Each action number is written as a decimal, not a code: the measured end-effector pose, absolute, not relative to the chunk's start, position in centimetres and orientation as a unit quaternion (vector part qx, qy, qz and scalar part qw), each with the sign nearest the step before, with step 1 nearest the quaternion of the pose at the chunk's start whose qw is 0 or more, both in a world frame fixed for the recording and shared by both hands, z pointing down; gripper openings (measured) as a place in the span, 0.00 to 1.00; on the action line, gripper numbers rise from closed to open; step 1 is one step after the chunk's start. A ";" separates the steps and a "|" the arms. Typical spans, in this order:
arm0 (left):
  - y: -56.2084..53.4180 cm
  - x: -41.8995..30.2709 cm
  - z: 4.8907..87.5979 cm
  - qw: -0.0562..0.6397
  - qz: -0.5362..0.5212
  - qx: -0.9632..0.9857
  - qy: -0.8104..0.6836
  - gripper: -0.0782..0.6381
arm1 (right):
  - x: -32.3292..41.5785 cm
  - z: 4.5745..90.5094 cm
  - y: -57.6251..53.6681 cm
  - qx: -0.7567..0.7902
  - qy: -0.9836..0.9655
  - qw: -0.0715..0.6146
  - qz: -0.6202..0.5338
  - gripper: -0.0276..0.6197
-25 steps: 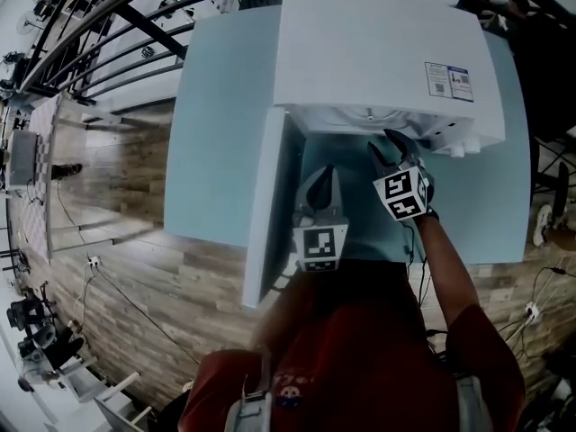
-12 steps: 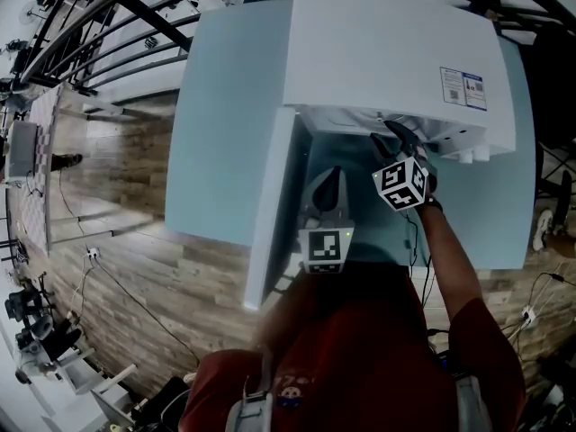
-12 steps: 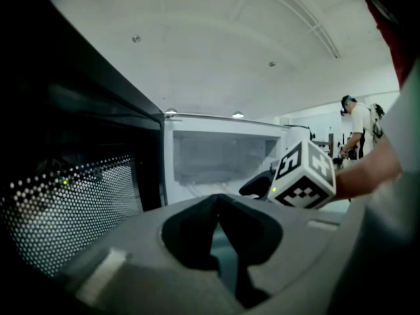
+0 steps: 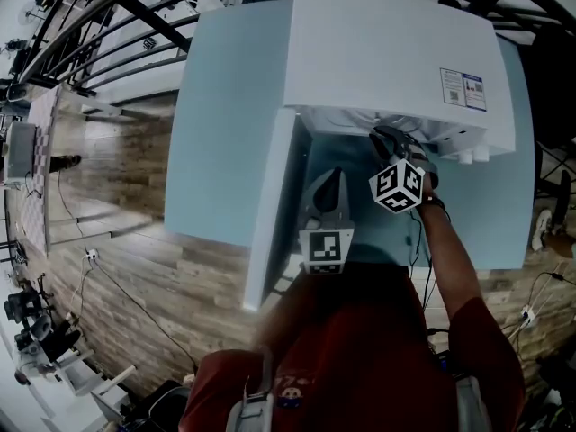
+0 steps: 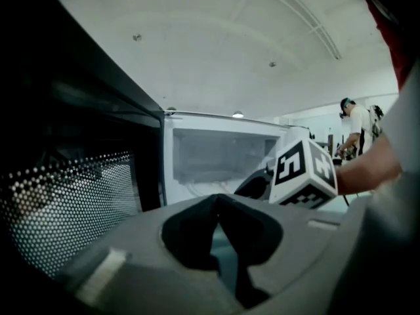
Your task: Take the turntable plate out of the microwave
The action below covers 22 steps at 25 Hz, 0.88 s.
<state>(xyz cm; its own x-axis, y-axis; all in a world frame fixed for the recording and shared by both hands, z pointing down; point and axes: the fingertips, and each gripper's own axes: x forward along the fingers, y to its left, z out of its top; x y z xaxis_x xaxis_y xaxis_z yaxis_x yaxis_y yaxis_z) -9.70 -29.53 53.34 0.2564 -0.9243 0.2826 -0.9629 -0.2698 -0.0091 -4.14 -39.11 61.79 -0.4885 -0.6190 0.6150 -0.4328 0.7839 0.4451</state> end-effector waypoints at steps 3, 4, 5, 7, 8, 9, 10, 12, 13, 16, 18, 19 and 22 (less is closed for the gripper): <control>-29.3 -9.5 53.2 0.078 0.116 0.790 -0.597 0.11 | -4.2 61.7 -38.7 0.303 -0.853 0.408 -0.122 0.12; -29.2 -9.5 53.1 0.075 0.114 0.790 -0.598 0.11 | -4.3 61.7 -38.6 0.300 -0.852 0.411 -0.126 0.12; -29.2 -9.6 53.1 0.073 0.111 0.790 -0.599 0.11 | -4.4 61.7 -38.4 0.296 -0.850 0.414 -0.134 0.11; -29.1 -9.8 52.8 0.069 0.108 0.789 -0.601 0.11 | -4.9 61.6 -37.9 0.287 -0.848 0.419 -0.152 0.10; -29.0 -9.8 52.8 0.069 0.108 0.788 -0.602 0.11 | -5.0 61.6 -37.7 0.285 -0.847 0.421 -0.158 0.09; -28.9 -9.8 52.7 0.071 0.107 0.789 -0.601 0.11 | -5.0 61.6 -37.5 0.285 -0.846 0.422 -0.160 0.09; -28.7 -9.8 52.7 0.072 0.107 0.789 -0.601 0.11 | -5.0 61.6 -37.3 0.284 -0.845 0.423 -0.159 0.09; -28.5 -10.0 52.7 0.074 0.107 0.788 -0.602 0.11 | -5.2 61.5 -36.7 0.277 -0.846 0.425 -0.163 0.09; -28.4 -10.1 52.7 0.074 0.107 0.787 -0.603 0.11 | -5.4 61.5 -36.2 0.271 -0.847 0.426 -0.169 0.09; -28.1 -10.3 52.8 0.075 0.107 0.787 -0.603 0.11 | -5.9 61.3 -34.8 0.262 -0.849 0.423 -0.178 0.08; -27.8 -10.3 52.8 0.075 0.107 0.789 -0.601 0.11 | -5.9 61.2 -34.0 0.264 -0.851 0.419 -0.176 0.08; -27.7 -10.3 52.8 0.074 0.107 0.789 -0.600 0.11 | -5.9 61.2 -33.7 0.264 -0.851 0.418 -0.177 0.08; -27.5 -10.4 52.7 0.073 0.106 0.789 -0.601 0.11 | -5.5 61.1 -32.8 0.263 -0.851 0.417 -0.179 0.08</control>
